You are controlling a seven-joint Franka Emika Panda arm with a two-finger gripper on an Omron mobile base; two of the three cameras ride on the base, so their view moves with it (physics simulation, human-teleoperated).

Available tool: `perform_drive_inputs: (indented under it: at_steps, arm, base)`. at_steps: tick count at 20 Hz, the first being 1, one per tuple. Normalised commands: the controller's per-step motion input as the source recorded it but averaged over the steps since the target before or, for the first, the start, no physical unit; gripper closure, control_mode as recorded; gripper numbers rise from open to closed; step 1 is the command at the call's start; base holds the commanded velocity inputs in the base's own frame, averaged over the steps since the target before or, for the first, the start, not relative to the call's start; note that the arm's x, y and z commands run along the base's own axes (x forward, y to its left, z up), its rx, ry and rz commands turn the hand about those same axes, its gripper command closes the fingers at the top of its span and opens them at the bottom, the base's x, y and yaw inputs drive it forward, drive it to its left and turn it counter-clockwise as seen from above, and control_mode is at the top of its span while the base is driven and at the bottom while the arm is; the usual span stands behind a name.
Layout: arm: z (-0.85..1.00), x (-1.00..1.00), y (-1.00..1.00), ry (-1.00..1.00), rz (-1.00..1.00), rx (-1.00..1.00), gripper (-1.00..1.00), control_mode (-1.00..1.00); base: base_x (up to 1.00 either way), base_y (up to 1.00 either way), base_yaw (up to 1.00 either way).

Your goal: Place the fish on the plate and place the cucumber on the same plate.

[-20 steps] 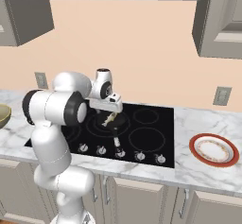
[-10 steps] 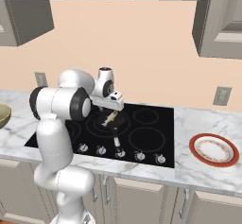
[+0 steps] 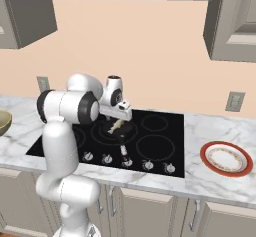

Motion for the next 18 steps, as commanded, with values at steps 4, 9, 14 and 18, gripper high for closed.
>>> perform_drive_inputs:
  at_steps: [4,9,14,18]
  arm:
    - [-0.42,0.0,0.0,0.0,0.0,0.02,-1.0,-1.0]
    - [-0.27,0.0,0.0,0.0,0.0,0.0,-1.0,-1.0]
    - [-0.04,0.0,0.0,0.0,0.0,0.0,-1.0,-1.0]
    - [0.0,0.0,0.0,0.0,0.0,0.0,1.0,-1.0]
  base:
    - [0.0,0.0,0.0]
    - [0.0,0.0,0.0]
    - [0.0,0.0,0.0]
    - [0.0,0.0,0.0]
